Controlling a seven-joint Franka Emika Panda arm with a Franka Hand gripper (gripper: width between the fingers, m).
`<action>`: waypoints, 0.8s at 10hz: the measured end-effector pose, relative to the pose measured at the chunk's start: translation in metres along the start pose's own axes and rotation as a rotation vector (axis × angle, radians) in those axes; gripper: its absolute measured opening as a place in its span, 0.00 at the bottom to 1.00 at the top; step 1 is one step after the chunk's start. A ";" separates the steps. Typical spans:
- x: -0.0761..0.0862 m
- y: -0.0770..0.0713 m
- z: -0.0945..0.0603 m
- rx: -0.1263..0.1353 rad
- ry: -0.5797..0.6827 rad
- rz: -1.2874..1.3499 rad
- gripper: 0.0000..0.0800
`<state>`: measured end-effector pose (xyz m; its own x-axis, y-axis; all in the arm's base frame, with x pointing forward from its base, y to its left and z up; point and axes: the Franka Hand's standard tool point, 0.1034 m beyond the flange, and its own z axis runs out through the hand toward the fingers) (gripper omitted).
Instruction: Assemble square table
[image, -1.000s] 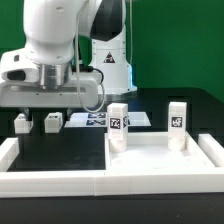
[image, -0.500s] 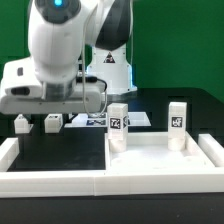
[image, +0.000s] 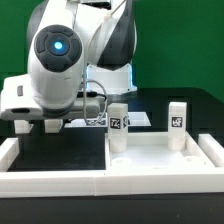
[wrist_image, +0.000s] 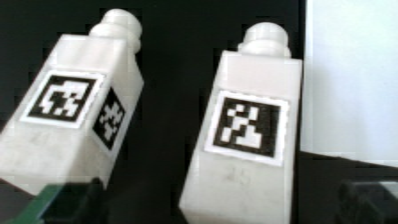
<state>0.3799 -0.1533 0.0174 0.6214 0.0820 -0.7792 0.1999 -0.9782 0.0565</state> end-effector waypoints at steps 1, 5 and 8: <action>0.000 -0.003 -0.001 -0.002 -0.003 -0.003 0.81; -0.009 -0.013 0.027 0.009 -0.031 -0.017 0.81; -0.011 -0.017 0.032 0.009 -0.043 -0.025 0.81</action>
Offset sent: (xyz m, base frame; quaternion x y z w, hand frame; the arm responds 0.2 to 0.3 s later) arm -0.0343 0.0013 -0.0078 0.0081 0.0060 0.0072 0.9999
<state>0.3456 -0.1434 0.0049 0.5832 0.0979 -0.8064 0.2077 -0.9777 0.0315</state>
